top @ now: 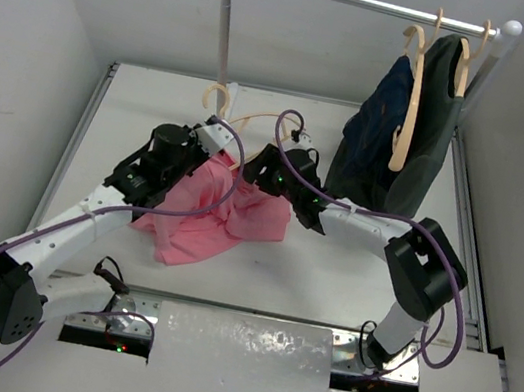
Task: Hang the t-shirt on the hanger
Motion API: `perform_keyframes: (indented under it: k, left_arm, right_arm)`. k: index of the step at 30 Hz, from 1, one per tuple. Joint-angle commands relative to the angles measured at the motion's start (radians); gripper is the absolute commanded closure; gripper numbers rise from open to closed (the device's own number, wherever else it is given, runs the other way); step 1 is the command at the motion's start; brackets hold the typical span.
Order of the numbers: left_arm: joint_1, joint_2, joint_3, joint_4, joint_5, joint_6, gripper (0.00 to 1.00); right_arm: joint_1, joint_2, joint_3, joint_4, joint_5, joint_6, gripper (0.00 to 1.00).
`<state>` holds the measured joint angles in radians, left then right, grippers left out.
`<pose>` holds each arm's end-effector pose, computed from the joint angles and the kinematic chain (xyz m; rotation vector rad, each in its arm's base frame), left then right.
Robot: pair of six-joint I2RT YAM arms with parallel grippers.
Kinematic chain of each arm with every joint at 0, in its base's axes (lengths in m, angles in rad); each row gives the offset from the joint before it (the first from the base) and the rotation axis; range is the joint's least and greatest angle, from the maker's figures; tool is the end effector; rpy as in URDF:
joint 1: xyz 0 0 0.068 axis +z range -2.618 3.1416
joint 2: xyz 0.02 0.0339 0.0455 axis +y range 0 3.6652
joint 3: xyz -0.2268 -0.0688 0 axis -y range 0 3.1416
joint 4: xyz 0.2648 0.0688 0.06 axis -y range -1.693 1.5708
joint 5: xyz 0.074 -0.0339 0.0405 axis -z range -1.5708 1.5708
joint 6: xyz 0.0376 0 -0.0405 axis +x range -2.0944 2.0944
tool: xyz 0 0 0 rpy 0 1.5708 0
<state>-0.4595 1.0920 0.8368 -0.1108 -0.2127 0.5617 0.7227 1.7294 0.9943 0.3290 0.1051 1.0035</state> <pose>0.2637 -0.1216 0.2664 0.8207 1.7555 0.2739 0.2987 0.2582 0.1604 0.3693 2.0882 0.9880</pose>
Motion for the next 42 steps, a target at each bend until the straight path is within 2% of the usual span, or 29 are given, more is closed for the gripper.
perform_keyframes:
  k: [1,9,11,13,14,15,18,21,25,29,32,37,42]
  left_arm:
    - [-0.007,-0.034,0.007,0.079,0.009,-0.023,1.00]
    - [-0.005,-0.040,0.010,0.079,-0.004,-0.032,1.00]
    - [-0.005,-0.040,0.010,0.079,-0.004,-0.036,1.00]
    - [-0.005,-0.043,0.012,0.079,-0.002,-0.039,1.00]
    - [-0.005,-0.044,0.010,0.076,-0.005,-0.037,1.00]
    - [-0.005,-0.050,0.010,0.069,-0.007,-0.023,1.00]
    - [0.018,-0.070,-0.019,0.057,-0.007,0.044,1.00]
    - [0.073,-0.159,-0.069,0.034,0.093,0.110,1.00]
    - [0.073,-0.262,-0.169,0.048,0.166,0.262,1.00]
    - [0.073,-0.320,-0.246,0.074,0.187,0.387,1.00]
    - [0.073,-0.336,-0.286,0.108,0.158,0.478,1.00]
    - [0.084,-0.296,-0.291,0.187,0.055,0.520,1.00]
    - [0.125,-0.297,-0.300,0.226,0.068,0.566,1.00]
  right_arm:
    - [-0.011,0.016,-0.003,0.117,-0.007,0.061,0.42]
    - [-0.003,0.125,0.012,0.104,-0.076,0.126,0.42]
    - [0.000,0.140,0.029,0.093,-0.087,0.129,0.45]
    - [-0.002,0.160,0.040,0.061,-0.099,0.142,0.70]
    - [-0.006,0.163,0.043,0.041,-0.096,0.158,0.98]
    - [-0.022,0.153,0.038,-0.016,-0.085,0.168,1.00]
    - [-0.071,0.095,-0.061,-0.083,-0.004,0.213,1.00]
    - [-0.191,-0.005,-0.175,-0.151,0.047,0.228,1.00]
    - [-0.264,-0.131,-0.282,-0.148,0.065,0.195,1.00]
    - [-0.270,-0.180,-0.246,-0.249,0.094,0.098,1.00]
    - [-0.295,-0.208,-0.275,-0.240,0.079,0.093,1.00]
    - [-0.336,-0.246,-0.319,-0.258,0.067,0.041,1.00]
    - [-0.364,-0.287,-0.324,-0.310,0.106,-0.061,1.00]
